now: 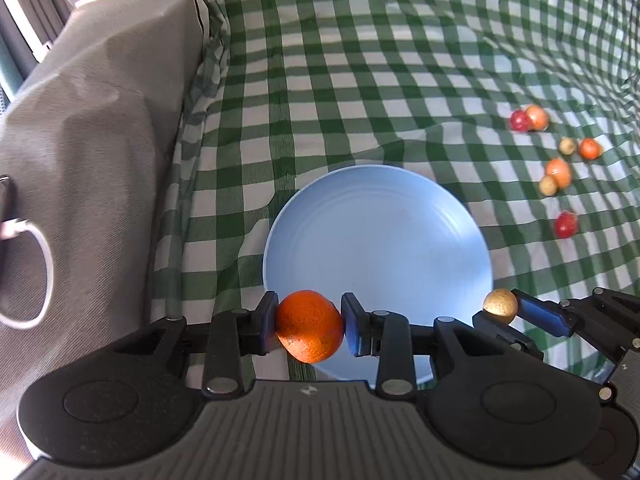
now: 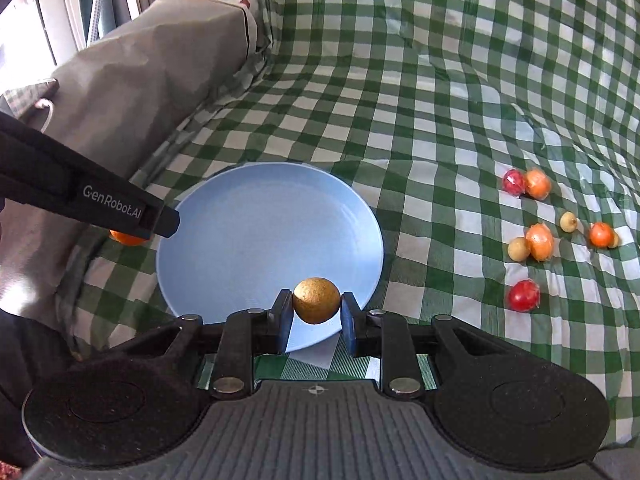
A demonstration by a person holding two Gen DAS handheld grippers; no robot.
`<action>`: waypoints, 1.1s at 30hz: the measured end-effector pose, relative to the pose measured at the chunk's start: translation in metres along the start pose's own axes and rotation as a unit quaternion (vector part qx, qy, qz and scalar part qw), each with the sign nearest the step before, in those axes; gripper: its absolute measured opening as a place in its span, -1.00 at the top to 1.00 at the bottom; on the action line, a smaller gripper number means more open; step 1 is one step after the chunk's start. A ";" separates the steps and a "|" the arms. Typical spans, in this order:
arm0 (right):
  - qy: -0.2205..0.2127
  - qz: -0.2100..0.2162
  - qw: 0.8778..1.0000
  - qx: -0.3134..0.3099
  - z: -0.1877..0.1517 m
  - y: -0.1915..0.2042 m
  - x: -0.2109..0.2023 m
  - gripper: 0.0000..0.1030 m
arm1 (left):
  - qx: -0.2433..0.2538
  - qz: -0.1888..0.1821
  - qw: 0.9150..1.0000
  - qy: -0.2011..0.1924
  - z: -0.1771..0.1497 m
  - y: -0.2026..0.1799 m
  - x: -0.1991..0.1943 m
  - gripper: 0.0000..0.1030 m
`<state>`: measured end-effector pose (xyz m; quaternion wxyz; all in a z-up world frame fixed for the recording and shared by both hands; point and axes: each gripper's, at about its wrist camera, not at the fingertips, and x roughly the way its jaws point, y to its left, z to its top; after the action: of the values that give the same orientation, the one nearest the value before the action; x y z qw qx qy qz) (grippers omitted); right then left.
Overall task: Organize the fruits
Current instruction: 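Carry the orange in the left tool and the brown fruit in the right tool over the blue plate, then open both tools to drop the orange and brown fruit onto the plate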
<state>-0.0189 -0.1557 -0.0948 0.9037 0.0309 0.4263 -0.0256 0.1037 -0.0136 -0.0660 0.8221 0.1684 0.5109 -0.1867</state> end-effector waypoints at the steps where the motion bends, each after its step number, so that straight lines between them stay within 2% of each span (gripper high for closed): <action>1: 0.004 -0.001 1.000 -0.002 0.001 -0.001 0.005 0.48 | 0.000 0.001 1.000 0.004 0.001 0.000 0.005 0.27; 8: 0.024 -0.007 1.000 -0.013 0.007 -0.004 0.031 0.48 | 0.009 0.007 1.000 0.026 0.010 0.000 0.038 0.26; 9: 0.025 -0.007 1.000 -0.015 0.009 -0.004 0.034 0.48 | 0.010 0.005 1.000 0.027 0.011 0.000 0.040 0.16; 10: 0.026 -0.006 1.000 -0.016 0.010 -0.004 0.037 0.48 | 0.010 0.004 1.000 0.027 0.012 0.000 0.041 -0.24; 11: 0.027 -0.004 0.999 -0.017 0.011 -0.005 0.039 0.47 | 0.007 0.004 1.000 0.025 0.013 0.000 0.040 -0.51; 12: 0.027 -0.003 0.999 -0.017 0.013 -0.006 0.040 0.44 | 0.003 0.007 1.000 0.018 0.014 0.001 0.037 -0.92; 13: 0.026 -0.003 1.000 -0.015 0.014 -0.007 0.040 0.37 | -0.001 0.008 1.000 0.004 0.013 0.002 0.032 -0.99; 15: 0.022 -0.005 1.000 -0.010 0.017 -0.009 0.036 -0.16 | -0.001 0.006 1.000 -0.011 0.013 0.002 0.020 -0.99; 18: 0.009 -0.009 1.000 -0.007 0.016 -0.009 0.021 -0.46 | 0.003 0.003 1.000 0.001 0.009 0.001 0.009 -0.99; 25: -0.002 -0.002 1.000 0.003 -0.011 0.005 -0.037 -0.69 | -0.013 0.013 1.000 -0.009 -0.035 0.010 -0.040 -0.99; 27: -0.011 0.001 1.000 0.010 -0.020 0.010 -0.055 -0.77 | -0.018 0.020 1.000 -0.009 -0.049 0.012 -0.053 -0.99; 33: -0.056 -0.009 0.998 0.015 -0.038 0.023 -0.098 -0.84 | -0.040 0.036 0.998 -0.025 -0.084 0.017 -0.089 -0.99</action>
<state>-0.1091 -0.1281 -0.0427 0.9252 0.0392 0.3751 -0.0420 0.0100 0.0524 -0.0192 0.8467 0.1484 0.4912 -0.1406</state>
